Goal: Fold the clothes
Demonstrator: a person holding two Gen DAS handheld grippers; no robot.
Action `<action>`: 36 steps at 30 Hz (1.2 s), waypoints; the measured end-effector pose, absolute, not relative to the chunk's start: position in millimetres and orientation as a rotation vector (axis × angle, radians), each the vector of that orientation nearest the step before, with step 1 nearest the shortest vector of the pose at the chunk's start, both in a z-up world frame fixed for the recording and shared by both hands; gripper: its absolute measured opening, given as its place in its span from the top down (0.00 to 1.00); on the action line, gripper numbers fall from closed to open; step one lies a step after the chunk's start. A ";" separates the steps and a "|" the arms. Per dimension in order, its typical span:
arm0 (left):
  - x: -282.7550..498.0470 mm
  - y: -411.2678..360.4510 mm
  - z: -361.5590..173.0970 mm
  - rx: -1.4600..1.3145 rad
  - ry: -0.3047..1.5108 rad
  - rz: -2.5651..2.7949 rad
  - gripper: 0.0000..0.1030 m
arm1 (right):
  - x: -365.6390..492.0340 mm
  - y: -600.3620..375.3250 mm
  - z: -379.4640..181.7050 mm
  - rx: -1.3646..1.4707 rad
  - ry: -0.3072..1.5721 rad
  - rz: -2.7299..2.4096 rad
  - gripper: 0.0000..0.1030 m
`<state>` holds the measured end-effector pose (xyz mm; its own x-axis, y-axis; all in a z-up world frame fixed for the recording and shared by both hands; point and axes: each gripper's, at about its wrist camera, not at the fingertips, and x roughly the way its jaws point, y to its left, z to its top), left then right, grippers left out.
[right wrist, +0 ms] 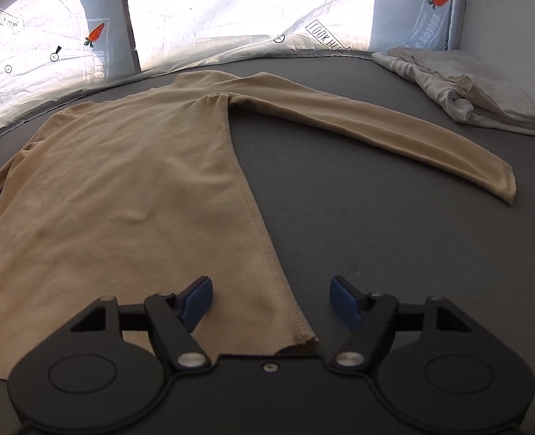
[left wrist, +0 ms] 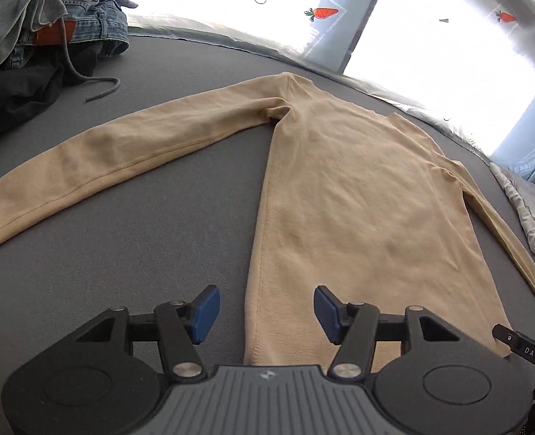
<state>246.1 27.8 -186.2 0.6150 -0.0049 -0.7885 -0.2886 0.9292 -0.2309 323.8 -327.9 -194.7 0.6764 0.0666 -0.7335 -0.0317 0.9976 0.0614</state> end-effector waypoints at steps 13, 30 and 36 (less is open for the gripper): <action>236.9 25.8 -206.1 -0.438 1.025 0.197 0.93 | 293.5 -344.3 -185.8 0.025 0.861 0.142 0.95; 188.9 116.0 -179.5 -0.522 0.844 0.533 0.34 | 351.0 -263.3 -167.6 -0.049 0.727 0.065 0.03; 178.7 156.8 -188.7 -0.584 0.828 0.646 0.34 | 365.6 -256.9 -198.4 -0.055 0.762 -0.060 0.00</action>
